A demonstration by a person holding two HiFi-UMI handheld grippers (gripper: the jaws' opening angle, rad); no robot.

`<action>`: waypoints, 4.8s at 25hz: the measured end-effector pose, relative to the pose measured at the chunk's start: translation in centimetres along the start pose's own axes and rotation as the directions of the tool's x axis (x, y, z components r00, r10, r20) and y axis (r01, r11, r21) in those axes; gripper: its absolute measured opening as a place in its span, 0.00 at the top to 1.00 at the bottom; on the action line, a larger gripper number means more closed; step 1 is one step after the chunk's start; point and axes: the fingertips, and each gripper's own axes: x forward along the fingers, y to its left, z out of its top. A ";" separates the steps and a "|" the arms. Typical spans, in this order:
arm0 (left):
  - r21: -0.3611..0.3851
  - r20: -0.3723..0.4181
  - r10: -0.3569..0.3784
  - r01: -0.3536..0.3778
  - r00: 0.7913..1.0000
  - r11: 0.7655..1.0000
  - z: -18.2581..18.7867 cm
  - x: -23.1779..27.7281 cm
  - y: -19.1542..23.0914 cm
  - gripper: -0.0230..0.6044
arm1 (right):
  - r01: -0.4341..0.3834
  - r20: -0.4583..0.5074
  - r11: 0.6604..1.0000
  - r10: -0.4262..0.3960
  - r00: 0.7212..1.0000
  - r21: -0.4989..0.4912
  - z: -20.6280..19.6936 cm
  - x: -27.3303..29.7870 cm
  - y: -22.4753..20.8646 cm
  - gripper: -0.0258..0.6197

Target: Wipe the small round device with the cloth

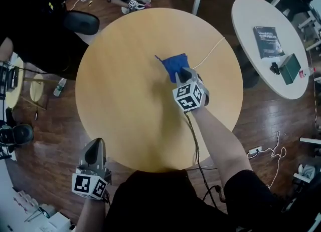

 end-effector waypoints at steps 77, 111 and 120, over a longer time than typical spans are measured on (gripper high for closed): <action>-0.060 -0.036 -0.011 0.009 0.999 0.998 -1.8 0.2 0.1 0.95 | -0.132 -0.127 0.991 0.129 0.983 -0.019 -5.0 1.9 5.3 0.82; -0.119 -0.045 0.005 -0.010 0.999 0.993 -2.4 -0.4 0.7 0.95 | 0.009 -0.042 0.998 -0.007 0.999 0.060 -3.3 0.3 -0.4 0.83; -0.116 -0.044 0.029 -0.034 0.999 0.993 -2.5 -1.1 0.9 0.95 | -0.074 -0.125 0.993 0.084 0.989 0.088 -6.4 1.4 2.7 0.83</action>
